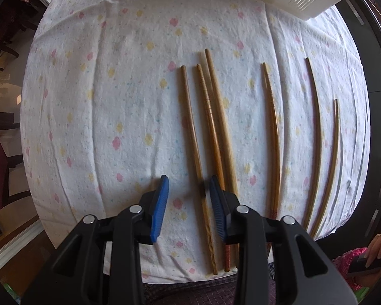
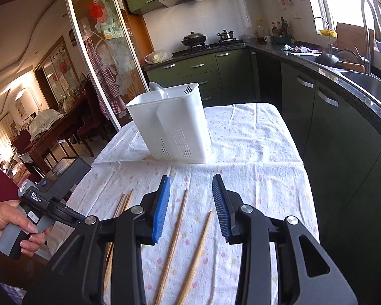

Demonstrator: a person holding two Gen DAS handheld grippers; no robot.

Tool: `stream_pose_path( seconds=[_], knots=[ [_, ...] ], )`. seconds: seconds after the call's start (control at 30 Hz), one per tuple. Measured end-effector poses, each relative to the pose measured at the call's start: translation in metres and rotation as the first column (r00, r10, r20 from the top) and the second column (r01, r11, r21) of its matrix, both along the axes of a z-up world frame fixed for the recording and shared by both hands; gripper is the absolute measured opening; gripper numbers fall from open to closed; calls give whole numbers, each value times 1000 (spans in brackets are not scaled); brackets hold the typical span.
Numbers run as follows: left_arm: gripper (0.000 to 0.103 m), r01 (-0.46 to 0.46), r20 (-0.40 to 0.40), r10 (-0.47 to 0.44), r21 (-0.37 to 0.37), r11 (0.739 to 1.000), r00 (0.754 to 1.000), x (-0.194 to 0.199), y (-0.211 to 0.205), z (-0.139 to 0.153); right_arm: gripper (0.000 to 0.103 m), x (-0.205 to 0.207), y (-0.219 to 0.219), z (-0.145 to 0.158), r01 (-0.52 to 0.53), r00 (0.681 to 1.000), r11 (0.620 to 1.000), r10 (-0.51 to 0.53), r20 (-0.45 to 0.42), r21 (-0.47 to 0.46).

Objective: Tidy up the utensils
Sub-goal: 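Lower the left gripper onto a wooden chopstick and close on it, then lift the chopstick with the left gripper while the right gripper grasps another chopstick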

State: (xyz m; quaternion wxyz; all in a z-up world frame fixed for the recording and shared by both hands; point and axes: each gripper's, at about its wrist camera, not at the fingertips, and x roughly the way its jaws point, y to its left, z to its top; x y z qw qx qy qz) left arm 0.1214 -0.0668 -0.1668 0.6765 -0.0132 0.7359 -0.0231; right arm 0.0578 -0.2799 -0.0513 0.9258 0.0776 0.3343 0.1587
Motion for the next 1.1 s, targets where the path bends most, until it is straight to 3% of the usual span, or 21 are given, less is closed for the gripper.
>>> stream_pose_path(
  seconds=[0.03, 0.1, 0.13, 0.17, 0.23, 0.33, 0.43, 0.53, 0.6, 0.63, 0.67, 0.7, 0.77, 0.87, 1.1],
  knots=[
    [32, 2, -1, -2, 10, 1000, 1000, 0, -2, 0, 39, -1, 2, -1, -8, 1000, 1000, 8, -7, -8],
    [24, 4, -3, -4, 26, 1000, 1000, -1, -3, -1, 66, 1, 8, -2, -28, 999, 999, 28, -21, -19],
    [19, 3, -4, -3, 29, 1000, 1000, 1, -4, 0, 72, 0, 11, -2, -43, 999, 999, 42, -28, -30],
    [8, 3, -9, -3, 25, 1000, 1000, 5, -3, 0, 75, 0, 14, -2, -54, 998, 998, 52, -35, -44],
    [8, -6, -18, 6, 14, 1000, 1000, 6, 0, -1, 77, 1, 21, -4, -69, 996, 995, 64, -68, -75],
    [7, -14, -18, 14, 2, 1000, 1000, 7, 4, -1, 88, 11, 29, -11, -126, 979, 990, 115, -169, -55],
    [6, -19, -8, 19, -3, 1000, 1000, 11, 18, 1, 88, 32, 36, -31, -200, 911, 979, 202, -359, 44],
    [6, -25, 10, 25, -16, 1000, 1000, 17, 30, 11, 74, 52, 50, -54, -243, 816, 968, 242, -525, 68],
    [6, -21, 24, 21, -22, 1000, 999, 22, 36, 18, 50, 60, 60, -71, -250, 764, 966, 238, -600, 66],
    [6, -17, 27, 18, -27, 999, 999, 22, 36, 21, 44, 63, 65, -76, -259, 744, 964, 236, -625, 56],
    [6, -17, 31, 18, -32, 999, 999, 22, 37, 24, 34, 66, 71, -81, -264, 734, 964, 221, -642, 30],
    [6, -14, 35, 15, -35, 999, 999, 23, 38, 25, 32, 68, 74, -84, -264, 733, 965, 196, -651, -7],
    [6, -5, 42, 6, -42, 999, 999, 23, 39, 29, 32, 75, 78, -92, -264, 731, 961, 147, -667, -77],
    [6, 12, 46, -9, -56, 998, 999, 24, 41, 32, 31, 81, 84, -105, -268, 695, 960, 130, -707, -87],
    [6, 35, 68, -30, -73, 997, 997, 18, 35, 40, 23, 92, 110, -113, -299, 692, 928, 51, -720, -221]
  ],
)
